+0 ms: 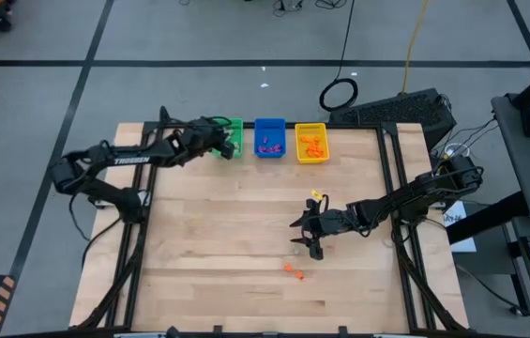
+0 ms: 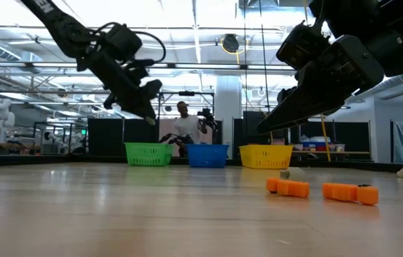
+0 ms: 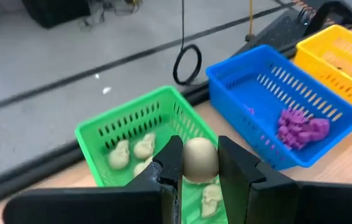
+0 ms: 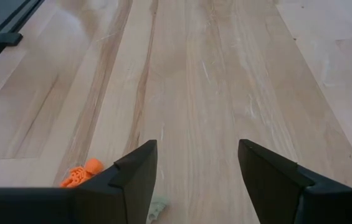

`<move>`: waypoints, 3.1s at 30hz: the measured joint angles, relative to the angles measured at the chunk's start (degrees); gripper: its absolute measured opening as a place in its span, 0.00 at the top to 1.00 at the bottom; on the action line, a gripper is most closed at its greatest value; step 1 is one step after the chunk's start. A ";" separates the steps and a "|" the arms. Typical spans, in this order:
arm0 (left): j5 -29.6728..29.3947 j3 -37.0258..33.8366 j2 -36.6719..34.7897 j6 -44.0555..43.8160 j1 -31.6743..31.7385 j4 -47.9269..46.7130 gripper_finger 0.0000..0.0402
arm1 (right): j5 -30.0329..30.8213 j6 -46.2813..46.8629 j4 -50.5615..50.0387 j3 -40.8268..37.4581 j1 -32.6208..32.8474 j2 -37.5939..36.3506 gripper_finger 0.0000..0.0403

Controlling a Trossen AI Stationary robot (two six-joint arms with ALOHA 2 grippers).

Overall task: Sort Halloween decoration
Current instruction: Put the gray skull toy into the green bin, then put the orange skeleton toy into the yellow bin

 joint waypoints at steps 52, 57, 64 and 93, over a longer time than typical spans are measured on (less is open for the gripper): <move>0.73 0.02 -4.76 -2.68 -43.95 -2.35 0.51 | -0.25 6.28 -8.99 1.97 1.09 0.02 0.48; -0.87 0.02 -2.51 -4.04 -51.88 -0.79 0.51 | -0.22 7.16 -15.94 6.81 3.82 0.02 0.48; -1.17 0.02 3.14 -4.02 -57.66 7.99 0.51 | 3.42 12.86 -20.80 9.68 11.71 0.02 0.48; -5.22 0.02 13.00 -5.40 -62.08 18.19 0.51 | 9.97 33.41 -23.62 13.07 27.35 7.14 0.48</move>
